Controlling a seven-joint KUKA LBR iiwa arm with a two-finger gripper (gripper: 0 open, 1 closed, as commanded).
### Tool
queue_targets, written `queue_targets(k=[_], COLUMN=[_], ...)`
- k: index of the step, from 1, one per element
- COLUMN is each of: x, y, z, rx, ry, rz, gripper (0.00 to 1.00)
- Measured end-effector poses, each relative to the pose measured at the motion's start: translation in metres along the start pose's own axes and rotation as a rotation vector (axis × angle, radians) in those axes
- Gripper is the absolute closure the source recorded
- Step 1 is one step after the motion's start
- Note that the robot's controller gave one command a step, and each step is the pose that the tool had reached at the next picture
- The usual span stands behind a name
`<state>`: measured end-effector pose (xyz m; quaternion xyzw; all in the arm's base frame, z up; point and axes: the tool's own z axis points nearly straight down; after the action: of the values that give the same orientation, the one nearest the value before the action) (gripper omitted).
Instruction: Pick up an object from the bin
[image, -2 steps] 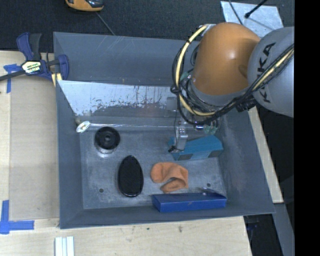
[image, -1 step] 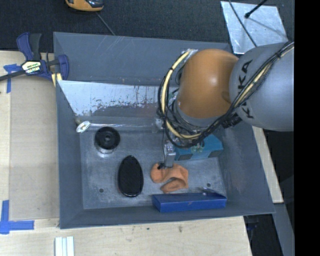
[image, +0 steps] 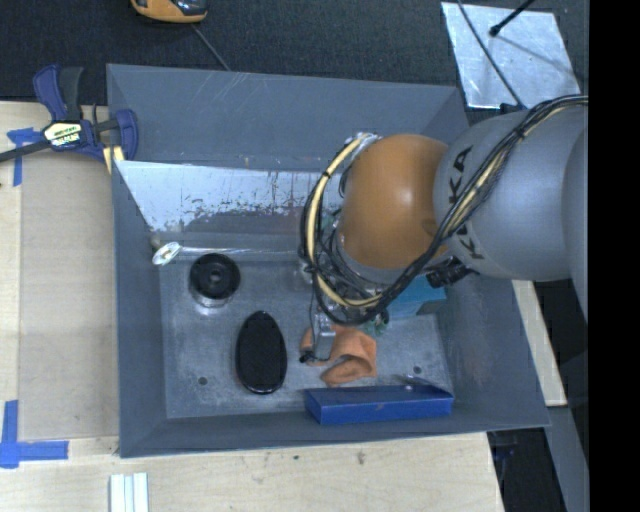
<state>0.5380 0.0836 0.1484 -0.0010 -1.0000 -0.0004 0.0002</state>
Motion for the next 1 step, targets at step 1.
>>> queue_targets(k=[1], x=[0.0095], y=[-0.0364], z=[0.0126], rx=[-0.002], ry=[-0.002], rz=[0.034], gripper=[0.0])
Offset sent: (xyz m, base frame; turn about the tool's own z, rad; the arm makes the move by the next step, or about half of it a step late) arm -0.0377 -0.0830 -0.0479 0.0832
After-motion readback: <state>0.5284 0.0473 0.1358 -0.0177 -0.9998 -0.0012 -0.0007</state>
